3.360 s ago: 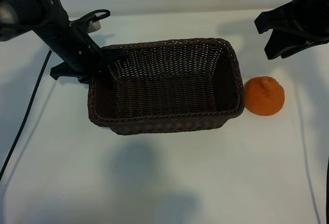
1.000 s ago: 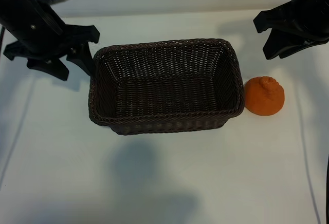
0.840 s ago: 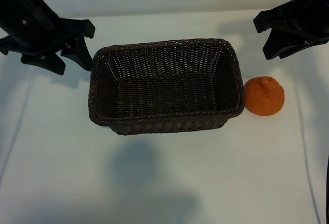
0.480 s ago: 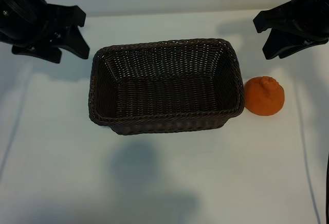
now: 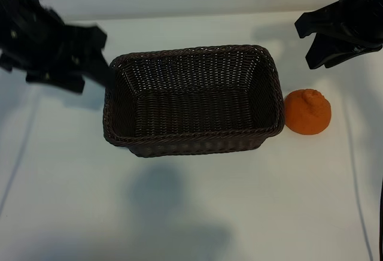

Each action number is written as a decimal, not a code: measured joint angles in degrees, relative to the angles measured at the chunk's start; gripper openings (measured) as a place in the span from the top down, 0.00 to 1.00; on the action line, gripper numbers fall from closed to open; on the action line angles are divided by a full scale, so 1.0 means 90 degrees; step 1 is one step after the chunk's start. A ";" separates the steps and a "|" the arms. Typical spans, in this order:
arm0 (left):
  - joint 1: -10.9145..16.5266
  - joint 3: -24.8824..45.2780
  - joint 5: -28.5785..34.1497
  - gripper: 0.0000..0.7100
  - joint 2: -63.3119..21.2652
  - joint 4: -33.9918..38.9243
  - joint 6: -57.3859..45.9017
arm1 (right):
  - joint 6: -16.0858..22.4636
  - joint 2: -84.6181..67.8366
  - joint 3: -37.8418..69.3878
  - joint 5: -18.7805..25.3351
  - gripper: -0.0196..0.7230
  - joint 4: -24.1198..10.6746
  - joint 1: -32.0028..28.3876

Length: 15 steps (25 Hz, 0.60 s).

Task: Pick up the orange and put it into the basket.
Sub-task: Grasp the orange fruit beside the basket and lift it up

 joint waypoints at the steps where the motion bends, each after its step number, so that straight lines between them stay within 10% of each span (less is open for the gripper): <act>1: 0.0000 0.0126 0.0000 0.20 0.0000 -0.0050 0.0085 | 0.0000 0.0000 0.0000 0.0000 0.64 0.0000 0.0000; 15: 0.0000 0.0260 0.0000 0.20 0.0000 -0.0603 0.0699 | 0.0000 0.0000 0.0000 0.0000 0.64 0.0012 0.0000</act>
